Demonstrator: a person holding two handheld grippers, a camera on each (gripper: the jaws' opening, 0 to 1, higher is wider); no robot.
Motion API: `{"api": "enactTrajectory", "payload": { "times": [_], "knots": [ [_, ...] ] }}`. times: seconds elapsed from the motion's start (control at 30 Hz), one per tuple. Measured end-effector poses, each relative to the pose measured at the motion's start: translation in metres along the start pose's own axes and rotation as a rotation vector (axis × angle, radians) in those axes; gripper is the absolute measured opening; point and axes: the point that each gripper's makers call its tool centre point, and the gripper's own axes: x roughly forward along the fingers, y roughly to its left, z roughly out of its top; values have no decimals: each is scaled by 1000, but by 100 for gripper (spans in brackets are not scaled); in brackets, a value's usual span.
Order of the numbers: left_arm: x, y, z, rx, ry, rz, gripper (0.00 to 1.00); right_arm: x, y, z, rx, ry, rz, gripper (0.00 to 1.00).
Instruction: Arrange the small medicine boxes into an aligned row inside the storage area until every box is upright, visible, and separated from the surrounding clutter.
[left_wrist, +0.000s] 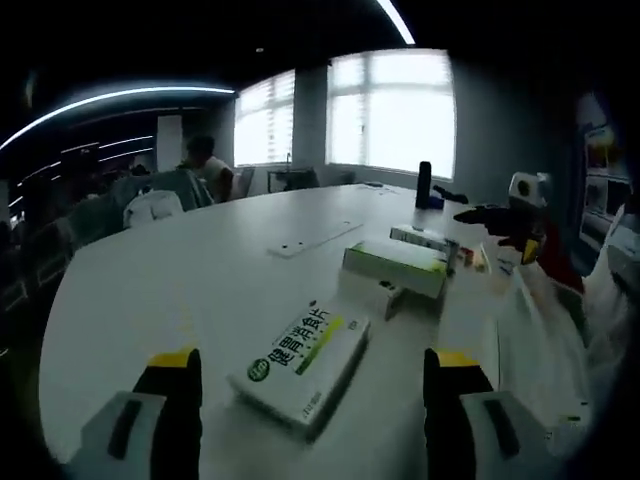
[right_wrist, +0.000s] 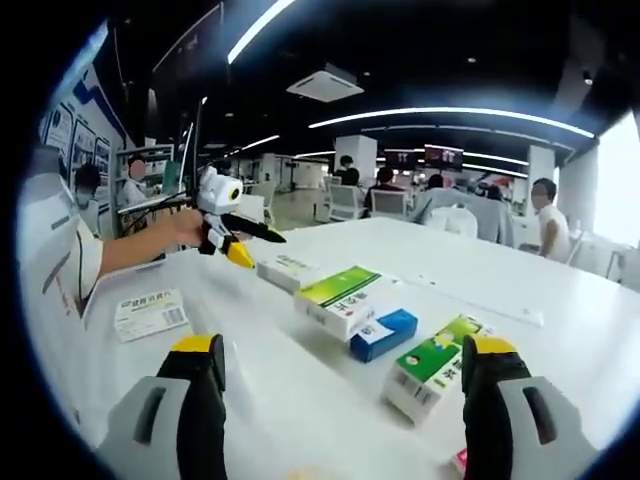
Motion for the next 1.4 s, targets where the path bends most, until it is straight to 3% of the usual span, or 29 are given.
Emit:
{"api": "enactTrajectory", "payload": {
  "times": [0.53,0.67,1.1,1.4],
  "knots": [
    [9,-11,-16,10,56,-62,90,-2,-3,1,1,-5,-10,96],
    [5,-26,-16,34,70,-136,79,-3,-3,2,-6,-6,-13,96],
    [11,-17,-21,23,65,-85,76,-3,-2,3,-8,-7,-9,95],
    [20,-11,-34,41,103,-55,74,-2,0,2,-11,-1,-6,95]
  ]
}}
